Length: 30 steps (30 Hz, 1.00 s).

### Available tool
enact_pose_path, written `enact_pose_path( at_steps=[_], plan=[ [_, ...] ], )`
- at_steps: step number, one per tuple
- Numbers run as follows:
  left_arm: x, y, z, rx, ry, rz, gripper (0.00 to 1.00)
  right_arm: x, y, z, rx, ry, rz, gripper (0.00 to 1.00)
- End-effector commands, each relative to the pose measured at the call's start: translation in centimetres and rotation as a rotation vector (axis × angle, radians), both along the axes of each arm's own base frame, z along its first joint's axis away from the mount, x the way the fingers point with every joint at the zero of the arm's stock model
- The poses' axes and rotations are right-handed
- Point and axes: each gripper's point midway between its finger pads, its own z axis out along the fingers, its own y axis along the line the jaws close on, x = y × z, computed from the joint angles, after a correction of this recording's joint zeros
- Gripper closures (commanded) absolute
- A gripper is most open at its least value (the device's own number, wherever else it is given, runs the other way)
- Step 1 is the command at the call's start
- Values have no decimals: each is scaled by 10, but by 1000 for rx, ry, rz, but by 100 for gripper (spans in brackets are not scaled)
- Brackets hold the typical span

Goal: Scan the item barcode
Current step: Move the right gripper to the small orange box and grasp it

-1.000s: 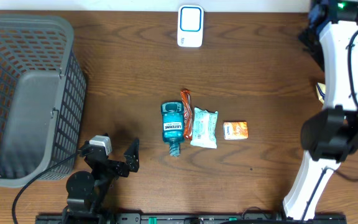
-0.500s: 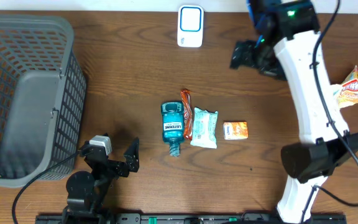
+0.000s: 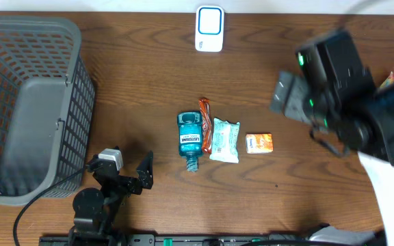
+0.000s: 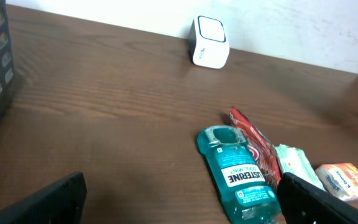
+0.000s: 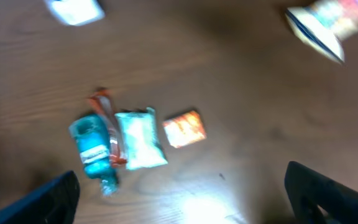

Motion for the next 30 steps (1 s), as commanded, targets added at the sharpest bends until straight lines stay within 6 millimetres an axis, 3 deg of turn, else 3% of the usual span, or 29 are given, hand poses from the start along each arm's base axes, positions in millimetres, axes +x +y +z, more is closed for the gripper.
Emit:
enact_pose_path(
  at_steps=[1, 5, 10, 13, 16, 23, 30],
  plan=[
    [-2, -1, -11, -2, 34, -9, 2, -16, -26, -43, 10, 34, -354, 1],
    [-2, -1, -11, -2, 34, -9, 2, -25, -26, -102, 24, 88, -442, 1],
    [-2, -1, -11, -2, 34, -9, 2, -21, 17, -191, 186, 227, -378, 1],
    [-2, -1, -11, -2, 34, -9, 2, -19, 35, -226, 265, 265, -352, 11],
    [-2, -1, -11, -2, 34, -9, 2, -16, 41, -246, 297, 258, -341, 17],
    [-2, -1, -11, -2, 34, -9, 2, -9, 41, -271, 315, 208, -336, 21],
    [-2, -1, -11, -2, 34, -9, 2, -3, 33, -295, 323, 139, -378, 33]
  ],
)
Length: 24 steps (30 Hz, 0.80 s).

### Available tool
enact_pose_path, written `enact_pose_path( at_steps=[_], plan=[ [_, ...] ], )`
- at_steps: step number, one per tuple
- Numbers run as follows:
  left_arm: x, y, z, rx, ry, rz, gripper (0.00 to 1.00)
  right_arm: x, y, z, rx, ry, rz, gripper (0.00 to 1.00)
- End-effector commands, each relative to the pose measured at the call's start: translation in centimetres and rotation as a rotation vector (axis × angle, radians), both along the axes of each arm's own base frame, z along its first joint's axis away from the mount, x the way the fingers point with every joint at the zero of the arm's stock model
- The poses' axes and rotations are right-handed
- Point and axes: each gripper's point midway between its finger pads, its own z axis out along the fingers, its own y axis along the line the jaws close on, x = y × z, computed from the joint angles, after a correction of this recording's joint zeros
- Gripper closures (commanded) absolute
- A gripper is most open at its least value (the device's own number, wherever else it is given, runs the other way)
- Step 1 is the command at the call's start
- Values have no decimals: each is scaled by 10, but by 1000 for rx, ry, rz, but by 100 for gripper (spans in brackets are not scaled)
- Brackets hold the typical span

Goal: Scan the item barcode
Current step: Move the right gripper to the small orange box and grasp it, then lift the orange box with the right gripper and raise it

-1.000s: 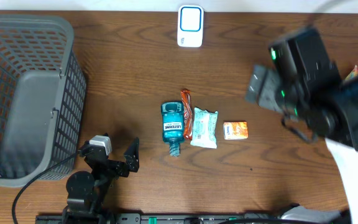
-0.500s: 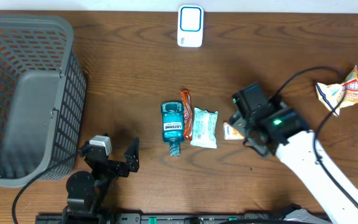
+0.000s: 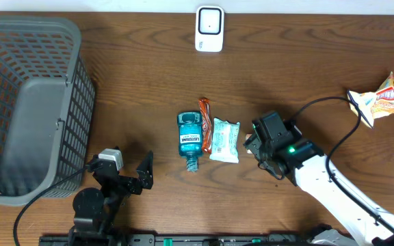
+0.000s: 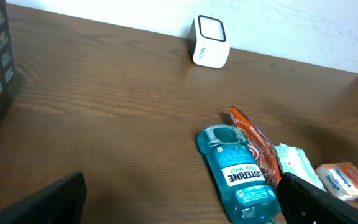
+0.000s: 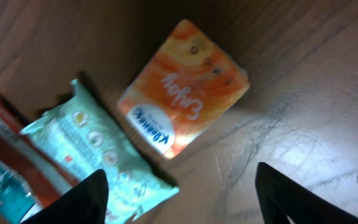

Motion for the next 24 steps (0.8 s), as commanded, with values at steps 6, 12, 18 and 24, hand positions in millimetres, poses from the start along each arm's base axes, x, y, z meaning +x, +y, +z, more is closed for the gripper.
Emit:
enact_pose_path(
  at_steps=[6, 12, 18, 24],
  plan=[
    [-2, -1, -11, -2, 32, -9, 2, 2, -18, -21, -52, -49, -87, 37],
    [-2, -1, -11, -2, 32, -9, 2, 9, -27, -36, -98, -62, -121, 42],
    [-2, -1, -11, -2, 32, -9, 2, 11, -18, -59, -79, -14, -106, 57],
    [-2, -1, -11, -2, 32, -9, 2, 2, -13, -77, -68, 62, -87, 99]
  ],
)
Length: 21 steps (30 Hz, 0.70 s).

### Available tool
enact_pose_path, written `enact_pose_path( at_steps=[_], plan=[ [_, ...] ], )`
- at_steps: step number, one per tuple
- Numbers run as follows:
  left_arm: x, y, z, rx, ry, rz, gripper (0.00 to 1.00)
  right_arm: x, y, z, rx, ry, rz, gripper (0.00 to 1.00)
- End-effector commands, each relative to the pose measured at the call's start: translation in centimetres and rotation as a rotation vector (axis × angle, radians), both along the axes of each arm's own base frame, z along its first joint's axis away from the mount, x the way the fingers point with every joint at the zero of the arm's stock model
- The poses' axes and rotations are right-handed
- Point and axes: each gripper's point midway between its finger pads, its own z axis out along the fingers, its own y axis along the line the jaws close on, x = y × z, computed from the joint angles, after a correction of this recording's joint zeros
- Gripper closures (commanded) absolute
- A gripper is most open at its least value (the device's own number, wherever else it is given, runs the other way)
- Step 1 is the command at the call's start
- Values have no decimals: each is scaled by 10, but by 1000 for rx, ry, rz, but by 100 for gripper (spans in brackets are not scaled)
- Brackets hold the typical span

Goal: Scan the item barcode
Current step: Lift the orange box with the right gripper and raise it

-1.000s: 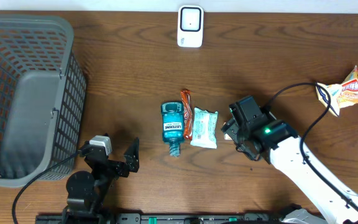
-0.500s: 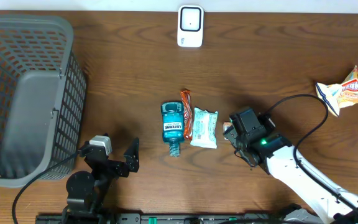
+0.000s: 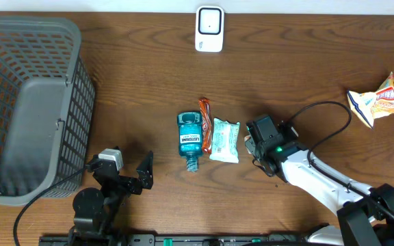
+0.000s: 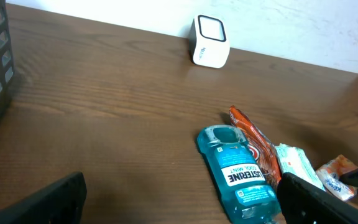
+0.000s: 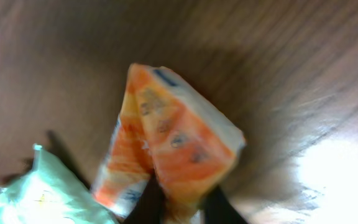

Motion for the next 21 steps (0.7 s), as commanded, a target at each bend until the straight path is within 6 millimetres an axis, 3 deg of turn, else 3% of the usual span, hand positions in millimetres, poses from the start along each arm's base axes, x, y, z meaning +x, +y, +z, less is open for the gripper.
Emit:
enact_pose_path(
  at_steps=[1, 7, 10, 16, 18, 21],
  plan=[
    [-2, -1, -11, -2, 32, -9, 2, -24, -7, -28, -21, 117, 8, 99],
    [-2, -1, -11, -2, 32, -9, 2, -11, 6, -20, -15, 53, 155, 99],
    [-2, -1, -11, -2, 32, -9, 2, 0, 19, -3, 22, -22, 231, 99],
    [-2, -1, -11, -2, 32, -9, 2, 39, 41, 68, 46, -339, 390, 99],
    [-2, -1, -11, -2, 32, -9, 2, 48, 46, 101, 82, -456, 386, 99],
    [-2, -1, -11, -2, 32, -9, 2, 52, 58, 130, 151, -550, 415, 99]
  ],
)
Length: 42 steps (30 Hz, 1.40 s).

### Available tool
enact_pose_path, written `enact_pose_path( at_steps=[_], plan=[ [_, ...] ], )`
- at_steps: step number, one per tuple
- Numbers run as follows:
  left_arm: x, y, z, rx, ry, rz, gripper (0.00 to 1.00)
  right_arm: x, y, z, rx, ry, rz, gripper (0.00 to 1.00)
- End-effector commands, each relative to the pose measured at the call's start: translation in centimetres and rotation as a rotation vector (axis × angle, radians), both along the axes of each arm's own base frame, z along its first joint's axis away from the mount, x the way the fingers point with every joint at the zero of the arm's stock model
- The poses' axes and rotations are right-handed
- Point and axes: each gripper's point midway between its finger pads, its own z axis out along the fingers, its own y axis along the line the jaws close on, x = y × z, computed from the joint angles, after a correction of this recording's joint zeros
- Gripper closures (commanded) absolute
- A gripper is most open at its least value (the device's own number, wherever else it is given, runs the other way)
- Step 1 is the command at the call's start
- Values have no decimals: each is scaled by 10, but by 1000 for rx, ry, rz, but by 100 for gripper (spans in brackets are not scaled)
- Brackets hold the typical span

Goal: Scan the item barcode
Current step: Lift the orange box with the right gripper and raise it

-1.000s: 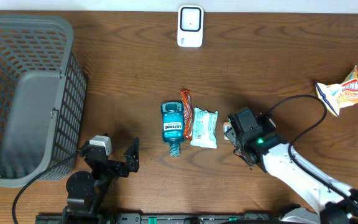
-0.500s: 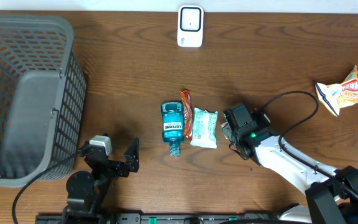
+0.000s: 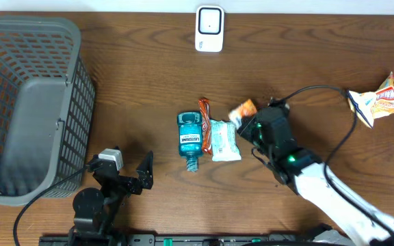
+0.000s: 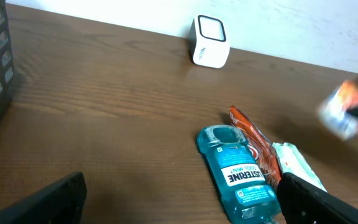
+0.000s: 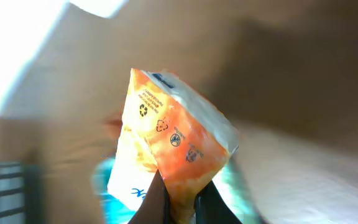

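An orange tissue pack point(image 3: 243, 109) hangs above the table, gripped at its lower edge by my right gripper point(image 3: 250, 121), which is shut on it. The right wrist view shows the pack point(image 5: 179, 134) close up, tilted, between the dark fingers point(image 5: 155, 200). It also shows as a blur at the right of the left wrist view point(image 4: 343, 109). The white and blue scanner point(image 3: 209, 29) stands at the table's far edge, also seen from the left wrist point(image 4: 209, 42). My left gripper point(image 3: 125, 172) rests open at the near edge, holding nothing.
A blue mouthwash bottle point(image 3: 189, 140), a red snack bar point(image 3: 204, 123) and a pale wipes pack point(image 3: 225, 140) lie side by side mid-table. A grey basket point(image 3: 26, 102) fills the left side. A snack bag point(image 3: 380, 98) lies at the far right.
My right gripper, then shut on the orange pack down on the table right of the wipes, now holds it raised and shifted toward the far side. The left arm is unchanged.
My right arm was first high over the table's right side, with the orange pack lying beside the wipes. Then the gripper was low over the pack, open. Then it was shut on it, and now the pack is off the table.
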Motion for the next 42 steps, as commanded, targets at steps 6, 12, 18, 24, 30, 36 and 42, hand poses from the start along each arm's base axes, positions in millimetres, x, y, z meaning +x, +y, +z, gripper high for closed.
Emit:
enact_pose_path(
  at_steps=[6, 12, 18, 24, 30, 36, 42],
  plan=[
    [-2, -1, -11, -2, 32, -9, 2, 3, 37, 57, 130, -194, 214, 99],
    [-2, -1, -11, -2, 32, -9, 2, 5, 65, 104, 90, -490, 444, 99],
    [-2, -1, -11, -2, 32, -9, 2, -22, 104, 152, 120, -831, 768, 99],
    [-2, -1, -11, -2, 32, -9, 2, -55, 121, 185, 204, -1104, 980, 99],
    [-2, -1, -11, -2, 32, -9, 2, -90, 118, 210, 259, -1296, 1121, 99],
    [-2, -1, -11, -2, 32, -9, 2, -123, 113, 222, 312, -1373, 1253, 99],
    [-2, -1, -11, -2, 32, -9, 2, -123, 111, 223, 421, -1232, 1249, 99]
  ],
)
